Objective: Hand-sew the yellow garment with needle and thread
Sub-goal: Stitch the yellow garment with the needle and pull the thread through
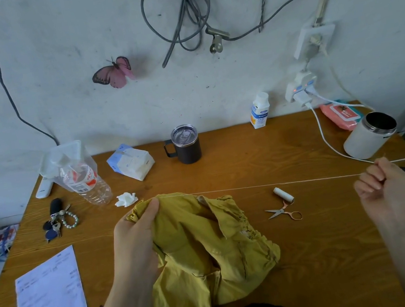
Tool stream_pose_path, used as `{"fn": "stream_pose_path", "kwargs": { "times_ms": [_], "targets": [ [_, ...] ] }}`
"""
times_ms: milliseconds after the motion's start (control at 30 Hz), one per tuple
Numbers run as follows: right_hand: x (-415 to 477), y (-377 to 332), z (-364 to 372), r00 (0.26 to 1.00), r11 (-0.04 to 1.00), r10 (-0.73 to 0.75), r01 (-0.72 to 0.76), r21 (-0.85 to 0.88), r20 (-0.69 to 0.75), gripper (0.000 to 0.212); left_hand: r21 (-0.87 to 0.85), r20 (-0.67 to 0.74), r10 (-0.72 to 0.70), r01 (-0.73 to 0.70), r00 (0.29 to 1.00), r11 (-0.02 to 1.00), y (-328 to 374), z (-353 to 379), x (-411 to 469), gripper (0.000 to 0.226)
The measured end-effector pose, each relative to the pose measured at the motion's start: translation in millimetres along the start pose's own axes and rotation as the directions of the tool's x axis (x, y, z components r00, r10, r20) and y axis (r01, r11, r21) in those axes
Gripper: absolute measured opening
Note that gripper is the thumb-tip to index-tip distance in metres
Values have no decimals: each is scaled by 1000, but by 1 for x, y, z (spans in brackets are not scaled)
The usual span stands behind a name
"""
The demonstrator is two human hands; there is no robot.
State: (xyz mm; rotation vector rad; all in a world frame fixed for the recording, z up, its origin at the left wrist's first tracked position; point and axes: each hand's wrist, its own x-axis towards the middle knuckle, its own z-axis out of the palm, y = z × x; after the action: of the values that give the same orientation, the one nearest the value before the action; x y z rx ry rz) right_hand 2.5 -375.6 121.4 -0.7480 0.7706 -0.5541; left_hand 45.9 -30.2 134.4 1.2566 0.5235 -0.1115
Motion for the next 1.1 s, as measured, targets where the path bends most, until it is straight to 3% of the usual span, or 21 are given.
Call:
{"fn": "stream_pose_path", "kwargs": {
  "times_ms": [233, 500, 600, 700, 800, 900, 1100],
  "targets": [
    [-2, 3, 1, 1000, 997, -3, 2, -77, -17, 17, 23, 11, -1, 0, 1000, 1000, 4, 5, -7, 30],
    [-40, 36, 32, 956, 939, -25, 123, -322, 292, 20, 112, 154, -22, 4, 988, 994, 9, 19, -28, 25],
    [-67, 47, 48, 831, 837, -49, 336, -431, 554, 19, 119, 215, -17, -9, 976, 993, 9, 24, -36, 19],
    [-95, 53, 62, 574, 625, -94, 670, -401, 813, 8, 134, 283, -7, -33, 959, 990, 10, 28, -44, 14],
    [-112, 57, 73, 365, 425, -108, 858, -289, 925, 20, 146, 340, -3, -50, 940, 988, 11, 30, -49, 15],
    [-120, 58, 79, 294, 329, -100, 911, -247, 951, 20, 157, 375, 9, -73, 927, 985, 12, 32, -53, 19],
    [-121, 56, 79, 298, 293, -65, 918, -268, 952, 16, 132, 398, 14, -72, 917, 989, 13, 33, -54, 15]
  ]
}}
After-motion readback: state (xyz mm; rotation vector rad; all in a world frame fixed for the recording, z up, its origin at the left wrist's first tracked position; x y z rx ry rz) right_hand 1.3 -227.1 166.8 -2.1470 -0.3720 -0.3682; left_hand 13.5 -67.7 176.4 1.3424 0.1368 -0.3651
